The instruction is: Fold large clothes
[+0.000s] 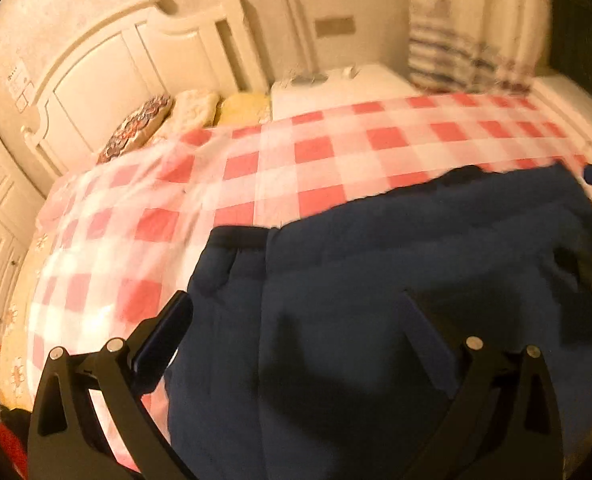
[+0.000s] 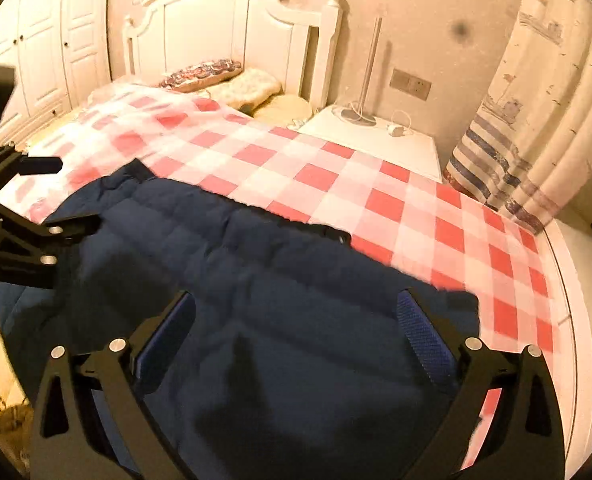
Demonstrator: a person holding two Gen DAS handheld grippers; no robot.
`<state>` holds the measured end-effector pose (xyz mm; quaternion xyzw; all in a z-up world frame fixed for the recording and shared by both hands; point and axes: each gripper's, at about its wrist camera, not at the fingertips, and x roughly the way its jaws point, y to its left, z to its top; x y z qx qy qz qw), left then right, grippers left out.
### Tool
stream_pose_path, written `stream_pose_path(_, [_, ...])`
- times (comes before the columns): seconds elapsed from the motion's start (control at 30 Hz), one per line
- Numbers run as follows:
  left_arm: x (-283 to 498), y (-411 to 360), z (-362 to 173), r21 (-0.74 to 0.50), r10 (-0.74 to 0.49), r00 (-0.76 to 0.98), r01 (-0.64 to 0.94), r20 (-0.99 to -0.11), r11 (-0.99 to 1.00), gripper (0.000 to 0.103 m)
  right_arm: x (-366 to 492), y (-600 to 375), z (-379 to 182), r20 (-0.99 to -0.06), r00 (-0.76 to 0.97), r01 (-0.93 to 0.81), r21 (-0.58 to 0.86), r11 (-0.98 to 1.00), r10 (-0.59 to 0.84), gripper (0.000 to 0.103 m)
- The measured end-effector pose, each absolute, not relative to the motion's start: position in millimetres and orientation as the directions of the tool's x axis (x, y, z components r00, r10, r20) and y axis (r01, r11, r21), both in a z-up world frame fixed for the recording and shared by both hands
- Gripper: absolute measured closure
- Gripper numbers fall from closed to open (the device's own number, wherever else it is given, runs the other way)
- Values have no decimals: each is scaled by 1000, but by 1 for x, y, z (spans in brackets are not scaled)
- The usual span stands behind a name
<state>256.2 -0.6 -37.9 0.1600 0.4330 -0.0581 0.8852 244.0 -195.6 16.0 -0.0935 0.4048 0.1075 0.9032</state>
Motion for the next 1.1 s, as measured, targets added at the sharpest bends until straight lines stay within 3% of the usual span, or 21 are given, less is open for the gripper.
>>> stream_pose_path(0.13, [296, -12, -95, 246, 92, 474, 274, -875, 930, 2, 275, -184, -38, -866, 498, -312, -135, 940, 41, 8])
stream_pose_path(0.17, [296, -11, -105, 237, 78, 472, 288, -878, 928, 2, 279, -189, -54, -882, 465, -315, -91, 945, 70, 7])
stream_pose_path(0.23, [292, -4, -108, 206, 45, 484, 285, -874, 936, 2, 282, -199, -58, -881, 456, -298, -17, 955, 126, 7])
stream_pose_path(0.47, [303, -6, -82, 177, 12, 516, 273, -857, 946, 2, 290, -202, -34, -854, 506, -273, -24, 962, 122, 9])
stream_pose_path(0.57, [315, -16, -73, 198, 30, 564, 239, -825, 951, 2, 305, -207, -23, -821, 559, -215, -10, 977, 115, 21])
stream_pose_path(0.63, [329, -24, -79, 215, 48, 564, 233, -824, 949, 2, 318, -208, -27, -825, 559, -194, -28, 981, 87, 24])
stream_pose_path(0.9, [362, -18, -106, 94, -31, 516, 214, -856, 972, 2, 347, -215, -62, -866, 490, -154, 23, 988, 97, 25])
stream_pose_path(1.1, [362, -17, -114, 74, -53, 533, 215, -844, 974, 2, 345, -218, -67, -860, 495, -148, 53, 988, 121, 24])
